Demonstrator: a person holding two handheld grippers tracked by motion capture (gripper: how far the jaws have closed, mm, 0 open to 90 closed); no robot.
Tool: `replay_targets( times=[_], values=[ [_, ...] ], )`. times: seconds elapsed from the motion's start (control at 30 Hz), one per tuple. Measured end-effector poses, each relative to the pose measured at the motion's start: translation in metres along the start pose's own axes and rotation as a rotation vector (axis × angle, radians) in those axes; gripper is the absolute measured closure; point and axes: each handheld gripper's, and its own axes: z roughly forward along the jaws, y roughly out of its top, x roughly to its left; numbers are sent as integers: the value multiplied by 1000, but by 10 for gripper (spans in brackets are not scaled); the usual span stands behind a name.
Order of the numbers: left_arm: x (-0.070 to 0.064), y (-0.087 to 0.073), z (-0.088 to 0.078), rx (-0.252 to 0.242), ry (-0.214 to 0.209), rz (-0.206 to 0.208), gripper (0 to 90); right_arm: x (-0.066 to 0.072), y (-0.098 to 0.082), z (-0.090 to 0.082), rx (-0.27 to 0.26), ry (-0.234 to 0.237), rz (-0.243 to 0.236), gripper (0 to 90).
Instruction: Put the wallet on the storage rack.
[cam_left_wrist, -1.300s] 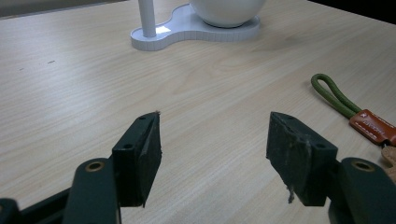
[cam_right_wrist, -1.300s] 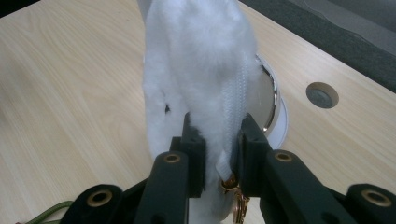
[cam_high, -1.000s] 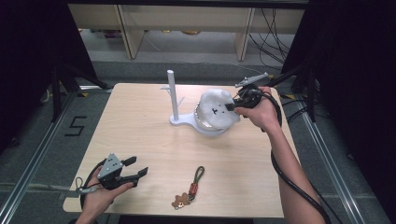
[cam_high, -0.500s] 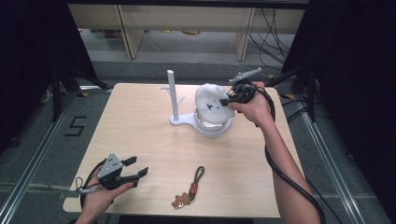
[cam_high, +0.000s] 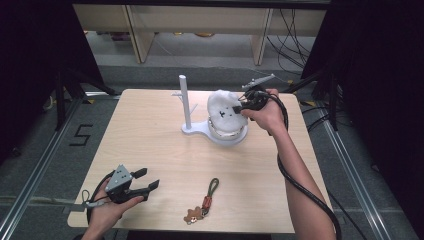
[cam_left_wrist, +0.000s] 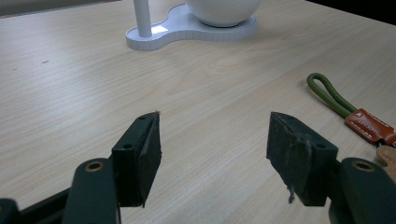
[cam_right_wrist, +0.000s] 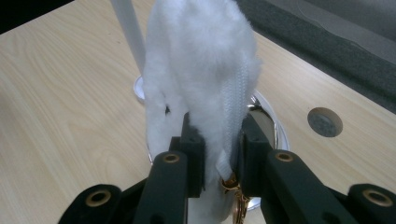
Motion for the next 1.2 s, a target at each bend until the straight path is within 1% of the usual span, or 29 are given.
replay_targets(
  times=[0.03, 0.07, 0.1, 0.13, 0.17, 0.2, 0.23, 0.27, 0.3, 0.33, 0.37, 0.4, 0.43, 0.53, 0.57, 0.67, 0.7, 0.73, 0.8, 0.83, 0.87, 0.9, 0.93, 0.97, 1.0, 1.03, 1.07, 1.13, 1.2],
  values=[
    [0, 0, 0, 1, 2, 0, 347, -1, -1, 2, -4, -11, -2, 767],
    [0, 0, 0, -1, -2, 1, 347, -2, -2, 5, -3, -20, 12, 767],
    [0, 0, 0, 0, -1, 1, 347, -3, -3, 7, 8, -22, 8, 767],
    [0, 0, 0, 0, -1, 1, 347, -3, -4, 9, 6, -23, 24, 766],
    [0, 0, 0, 1, -1, 2, 347, -4, -5, 11, 9, -12, 29, 765],
    [0, 0, 0, 2, -2, 3, 347, -7, -7, 13, 13, -19, 17, 764],
    [-1, 0, -1, 10, 7, 5, 347, -6, -9, 16, 13, -20, 55, 764],
    [-1, 0, -1, 13, 8, 5, 347, -9, -10, 18, 14, -9, 38, 763],
    [-1, 0, -1, 14, 8, 5, 347, -10, -11, 21, 4, -19, 32, 763],
    [-1, 0, 0, 6, 1, 3, 347, -10, -12, 21, 24, -29, 44, 763],
    [-1, 0, 0, 12, 5, 4, 347, -10, -13, 23, 15, -32, 50, 763],
    [-1, 0, 0, 12, 3, 3, 347, -9, -14, 24, 26, -27, 66, 763],
    [-1, 0, 0, 13, 3, 3, 347, -10, -14, 26, 16, -32, 65, 762],
    [-2, -1, 1, 4, -8, 0, 347, -9, -15, 28, 36, -39, 76, 761],
    [-2, -1, 2, 6, -9, 1, 347, -9, -16, 31, 25, -40, 77, 761],
    [-2, -1, 1, 9, -10, 3, 346, -10, -18, 34, 40, -56, 83, 760],
    [-2, -1, 2, 8, -10, 2, 345, -11, -18, 36, 34, -64, 80, 759],
    [-2, -1, 1, 8, -9, 0, 345, -11, -19, 36, 43, -63, 83, 759],
    [-2, -2, 1, 9, -6, -4, 345, -9, -20, 39, 39, -76, 114, 760],
    [-2, -2, 1, 9, -7, -4, 345, -11, -20, 40, 44, -75, 92, 760],
    [-2, -2, 1, 11, -4, -5, 345, -11, -21, 40, 43, -70, 101, 760],
    [-3, -2, 1, 13, -2, -8, 345, -12, -22, 42, 34, -80, 108, 760],
    [-2, -2, 1, 22, 2, -1, 344, -12, -22, 42, 29, -79, 106, 760],
    [-3, -2, 1, 24, 1, -1, 344, -10, -22, 43, 30, -79, 126, 760],
    [-3, -2, 1, 26, 0, -1, 345, -11, -22, 43, 35, -77, 111, 760],
    [-3, -2, 2, 26, 0, -2, 344, -11, -22, 43, 34, -78, 121, 759],
    [-3, -3, 3, 15, -12, -6, 344, -13, -22, 42, 41, -81, 107, 757],
    [-3, -3, 3, 12, -13, -9, 344, -14, -23, 45, 29, -85, 106, 747],
    [-3, -3, 3, 11, -13, -10, 344, -14, -23, 45, 31, -86, 108, 733]
  ],
)
